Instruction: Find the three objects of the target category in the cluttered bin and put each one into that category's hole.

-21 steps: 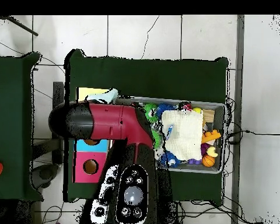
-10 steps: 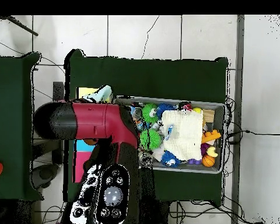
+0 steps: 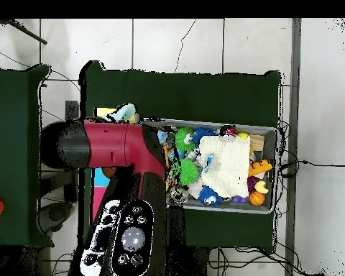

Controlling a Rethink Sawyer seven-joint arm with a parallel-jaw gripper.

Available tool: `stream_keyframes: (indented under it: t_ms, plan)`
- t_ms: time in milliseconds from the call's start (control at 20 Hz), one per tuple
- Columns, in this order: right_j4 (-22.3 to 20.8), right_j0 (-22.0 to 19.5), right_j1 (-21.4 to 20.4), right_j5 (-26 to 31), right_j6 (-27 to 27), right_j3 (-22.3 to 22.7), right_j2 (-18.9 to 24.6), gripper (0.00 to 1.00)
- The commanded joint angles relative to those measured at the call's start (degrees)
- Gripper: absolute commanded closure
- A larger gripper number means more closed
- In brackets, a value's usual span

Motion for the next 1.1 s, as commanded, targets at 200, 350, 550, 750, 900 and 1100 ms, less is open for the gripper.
stream_keyframes:
  t_ms: [200, 350, 550, 750, 900, 1100]
  plan:
    - [1.5, -0.84, 3.34, 3.52, 14.05, 0.13, 0.7, 1.0]
    - [1.21, -1.16, 4.4, 0.6, 13.84, 0.85, 0.94, 1.0]
    - [0.73, -1.38, 6.25, -3.31, 13.88, 1.27, 1.0, 1.0]
    - [0.65, -1.47, 7.25, -5.03, 13.74, 1.27, 1.08, 1.0]
    - [0.72, -1.53, 8.16, -6.73, 13.72, 1.24, 1.15, 1.0]
    - [0.89, -0.48, 8.83, -6.5, 14.78, 0.5, -0.19, 1.0]
